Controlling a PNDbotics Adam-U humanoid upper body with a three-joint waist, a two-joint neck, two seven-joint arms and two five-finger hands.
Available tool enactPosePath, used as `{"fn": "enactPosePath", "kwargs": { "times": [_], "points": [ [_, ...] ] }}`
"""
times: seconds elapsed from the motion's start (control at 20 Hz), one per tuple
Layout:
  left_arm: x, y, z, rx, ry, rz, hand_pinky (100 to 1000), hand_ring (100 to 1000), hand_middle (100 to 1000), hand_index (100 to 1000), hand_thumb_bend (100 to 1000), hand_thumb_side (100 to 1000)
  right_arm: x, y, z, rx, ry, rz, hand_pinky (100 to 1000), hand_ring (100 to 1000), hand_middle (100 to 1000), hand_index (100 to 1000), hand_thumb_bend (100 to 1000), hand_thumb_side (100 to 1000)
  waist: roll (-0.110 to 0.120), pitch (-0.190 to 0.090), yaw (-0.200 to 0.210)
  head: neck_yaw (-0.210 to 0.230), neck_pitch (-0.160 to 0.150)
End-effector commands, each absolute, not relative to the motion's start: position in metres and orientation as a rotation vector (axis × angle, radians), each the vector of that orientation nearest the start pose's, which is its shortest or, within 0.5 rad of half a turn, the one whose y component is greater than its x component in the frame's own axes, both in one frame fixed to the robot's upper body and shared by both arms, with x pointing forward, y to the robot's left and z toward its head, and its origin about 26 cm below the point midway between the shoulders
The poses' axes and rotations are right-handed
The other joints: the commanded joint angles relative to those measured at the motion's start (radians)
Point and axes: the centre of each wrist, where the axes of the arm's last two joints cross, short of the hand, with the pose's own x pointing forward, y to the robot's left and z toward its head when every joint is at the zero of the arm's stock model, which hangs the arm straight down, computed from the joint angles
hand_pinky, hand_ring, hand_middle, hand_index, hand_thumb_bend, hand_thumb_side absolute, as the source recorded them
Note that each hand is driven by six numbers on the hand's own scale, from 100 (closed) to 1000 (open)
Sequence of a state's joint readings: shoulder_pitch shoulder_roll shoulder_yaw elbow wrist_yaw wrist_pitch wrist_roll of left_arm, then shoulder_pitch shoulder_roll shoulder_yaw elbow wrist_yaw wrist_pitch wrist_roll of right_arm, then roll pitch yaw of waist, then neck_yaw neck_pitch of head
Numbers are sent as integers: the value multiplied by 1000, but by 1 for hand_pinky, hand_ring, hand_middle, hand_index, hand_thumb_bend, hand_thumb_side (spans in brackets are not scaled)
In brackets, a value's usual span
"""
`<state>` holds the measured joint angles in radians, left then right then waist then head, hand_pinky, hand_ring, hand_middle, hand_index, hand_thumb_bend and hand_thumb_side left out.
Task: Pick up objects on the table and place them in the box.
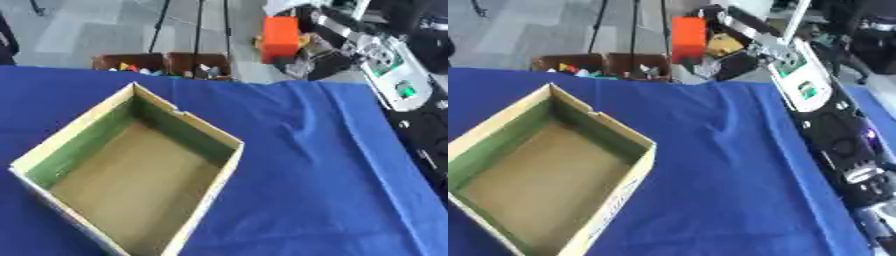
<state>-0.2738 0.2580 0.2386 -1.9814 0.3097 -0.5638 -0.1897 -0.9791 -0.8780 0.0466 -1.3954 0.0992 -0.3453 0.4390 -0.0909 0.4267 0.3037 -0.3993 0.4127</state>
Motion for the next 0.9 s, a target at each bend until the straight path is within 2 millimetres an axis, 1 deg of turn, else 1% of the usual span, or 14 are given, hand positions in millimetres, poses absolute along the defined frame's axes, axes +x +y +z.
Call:
{"fn": "enactPosePath", "kwargs": {
  "times": [0.05, 0.25, 0.5, 0.65, 0.9],
  "points": [
    [291, 319, 209, 35, 3393, 277, 548, 720, 838, 910, 100, 886, 366, -332, 416, 893, 2892, -1770, 554, 475, 360, 495, 100, 241, -18, -55, 7, -8, 9],
    [291, 320, 212, 51, 3389, 255, 550, 720, 837, 909, 100, 885, 370, -302, 412, 751, 2895, -1774, 554, 473, 358, 493, 100, 233, -27, -67, 28, -18, 15],
    [291, 321, 213, 54, 3379, 219, 549, 718, 834, 908, 100, 880, 381, -267, 404, 609, 2930, -1781, 562, 471, 354, 492, 100, 214, -28, -75, 50, -30, 20],
    [291, 321, 215, 63, 3362, 210, 551, 717, 832, 908, 100, 878, 388, -247, 395, 550, 2957, -1785, 563, 472, 355, 494, 100, 207, -29, -77, 57, -38, 24],
    [293, 319, 220, 100, 3338, 190, 550, 716, 830, 907, 100, 875, 399, -223, 371, 536, 2966, -1849, 571, 473, 354, 495, 100, 202, -31, -81, 78, -56, 20]
  ]
}}
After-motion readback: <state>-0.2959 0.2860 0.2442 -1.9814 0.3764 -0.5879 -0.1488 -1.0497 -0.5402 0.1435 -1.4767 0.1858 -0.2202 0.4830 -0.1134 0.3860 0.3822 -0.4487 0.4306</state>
